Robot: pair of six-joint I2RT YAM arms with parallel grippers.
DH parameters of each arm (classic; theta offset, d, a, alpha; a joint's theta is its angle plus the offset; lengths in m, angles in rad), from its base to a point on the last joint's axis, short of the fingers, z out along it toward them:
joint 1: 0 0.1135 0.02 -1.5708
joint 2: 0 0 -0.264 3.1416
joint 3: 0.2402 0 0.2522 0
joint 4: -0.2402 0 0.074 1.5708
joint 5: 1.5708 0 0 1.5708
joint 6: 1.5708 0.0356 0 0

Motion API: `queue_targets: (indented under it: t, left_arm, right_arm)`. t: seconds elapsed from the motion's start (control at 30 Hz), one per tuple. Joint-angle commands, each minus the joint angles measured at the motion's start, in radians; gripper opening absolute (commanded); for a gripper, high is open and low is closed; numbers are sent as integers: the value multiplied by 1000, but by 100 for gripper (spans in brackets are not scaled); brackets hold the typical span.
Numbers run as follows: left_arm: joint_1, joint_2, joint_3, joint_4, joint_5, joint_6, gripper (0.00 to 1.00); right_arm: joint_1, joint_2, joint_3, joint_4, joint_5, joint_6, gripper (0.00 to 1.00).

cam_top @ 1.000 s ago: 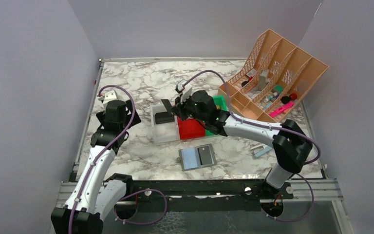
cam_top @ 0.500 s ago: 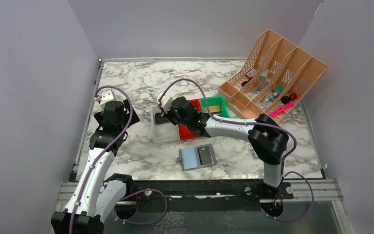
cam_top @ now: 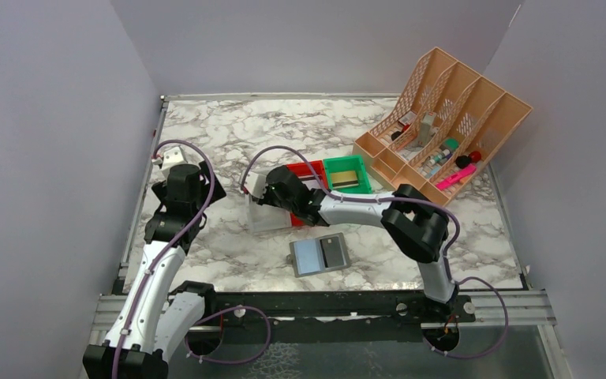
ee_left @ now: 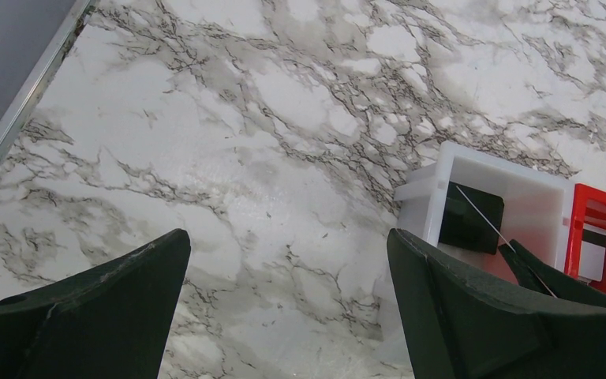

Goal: Take the credit cards out of the card holder

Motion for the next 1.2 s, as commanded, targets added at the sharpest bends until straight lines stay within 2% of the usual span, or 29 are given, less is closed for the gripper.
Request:
queue_targets:
  t: [0.0, 0.17, 0.43, 0.73, 0.83, 1.17]
  left_arm:
    - [7, -17, -12, 27, 32, 17, 99]
    - [7, -16, -14, 30, 38, 23, 99]
    - [7, -19, -15, 32, 46, 26, 99]
    - [7, -21, -18, 40, 70, 35, 99]
    - [7, -22, -20, 42, 76, 40, 99]
    - [8, -23, -21, 44, 86, 43, 99]
  right_arm:
    - [13, 38, 59, -20, 57, -128, 1]
    - [25, 65, 90, -40, 64, -169, 7]
    - [26, 141, 164, -98, 140, -182, 8]
    - [26, 165, 240, -181, 168, -129, 13]
    - [25, 176, 263, -222, 170, -116, 19]
    - [26, 178, 261, -240, 160, -106, 19]
